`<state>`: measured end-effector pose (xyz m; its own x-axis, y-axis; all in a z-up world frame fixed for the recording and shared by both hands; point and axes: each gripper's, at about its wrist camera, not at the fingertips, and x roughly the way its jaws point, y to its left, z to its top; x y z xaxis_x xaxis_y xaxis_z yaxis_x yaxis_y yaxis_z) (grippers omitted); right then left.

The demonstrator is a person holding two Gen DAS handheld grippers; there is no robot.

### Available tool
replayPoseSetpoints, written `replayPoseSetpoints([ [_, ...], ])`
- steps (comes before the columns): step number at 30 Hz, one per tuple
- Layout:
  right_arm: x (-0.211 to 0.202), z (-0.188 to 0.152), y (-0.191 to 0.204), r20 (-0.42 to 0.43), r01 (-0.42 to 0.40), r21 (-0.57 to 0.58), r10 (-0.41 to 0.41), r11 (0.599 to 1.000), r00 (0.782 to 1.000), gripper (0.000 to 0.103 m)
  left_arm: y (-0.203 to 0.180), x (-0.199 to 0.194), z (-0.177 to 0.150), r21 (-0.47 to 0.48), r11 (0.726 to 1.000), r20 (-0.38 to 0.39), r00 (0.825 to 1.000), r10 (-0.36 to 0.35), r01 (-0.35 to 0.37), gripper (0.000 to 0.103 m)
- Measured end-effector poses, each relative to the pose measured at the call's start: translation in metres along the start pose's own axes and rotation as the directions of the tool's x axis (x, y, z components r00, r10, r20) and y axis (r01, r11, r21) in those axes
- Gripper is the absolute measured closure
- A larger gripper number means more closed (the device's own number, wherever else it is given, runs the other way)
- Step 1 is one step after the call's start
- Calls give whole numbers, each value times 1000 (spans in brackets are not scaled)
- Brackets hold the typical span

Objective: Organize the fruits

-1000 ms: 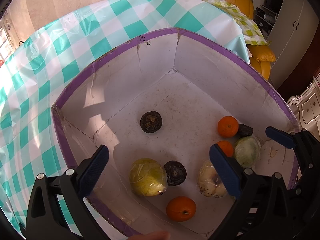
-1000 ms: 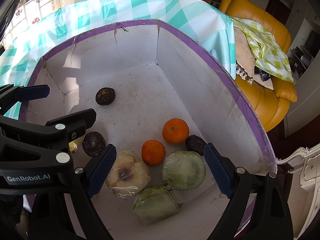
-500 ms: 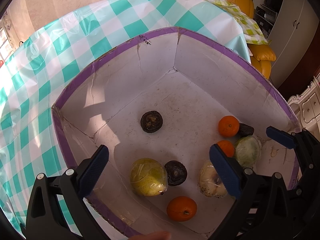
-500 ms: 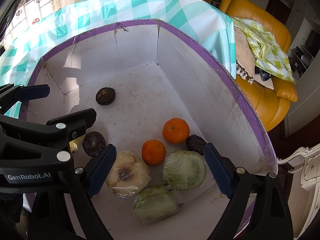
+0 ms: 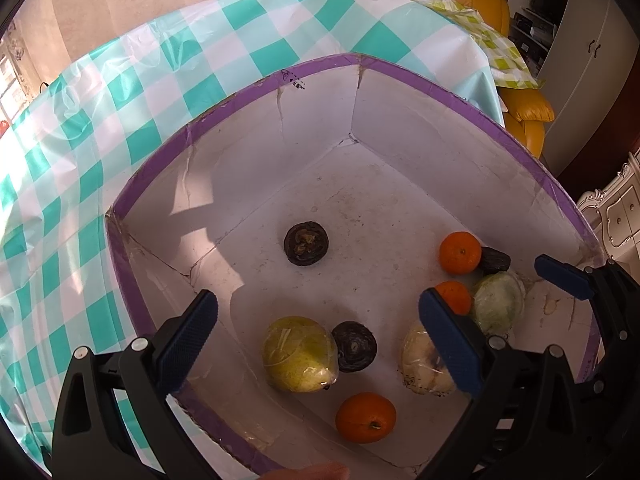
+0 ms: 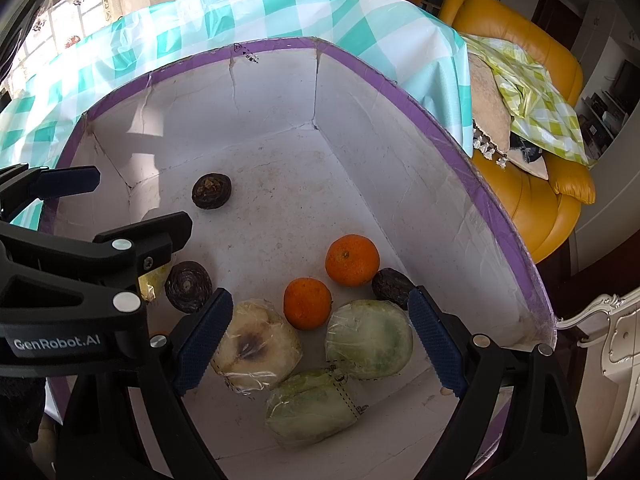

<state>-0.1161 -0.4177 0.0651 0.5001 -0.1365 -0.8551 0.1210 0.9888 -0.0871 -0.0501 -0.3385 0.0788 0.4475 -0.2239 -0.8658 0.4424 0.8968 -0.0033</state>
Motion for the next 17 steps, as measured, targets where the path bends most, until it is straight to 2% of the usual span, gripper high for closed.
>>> replayPoseSetpoints([
  [5,1,0,4,-5,10,-4,-10,1000,1000,17,2,-2,0,-12,1000,20,1000,-5,5,2],
  [10,4,0,6,-21,27,-5,-27,1000,999,17,3,0,0,-19,999,12,999,31,-31,2],
  [15,6,1,7,-34,54,-4,-54,999,998,17,6,-6,-3,-1,1000,24,1000,4,-4,2],
  [17,5,0,8,-37,68,3,-68,998,997,17,9,-17,-6,9,1000,57,998,2,-3,2],
])
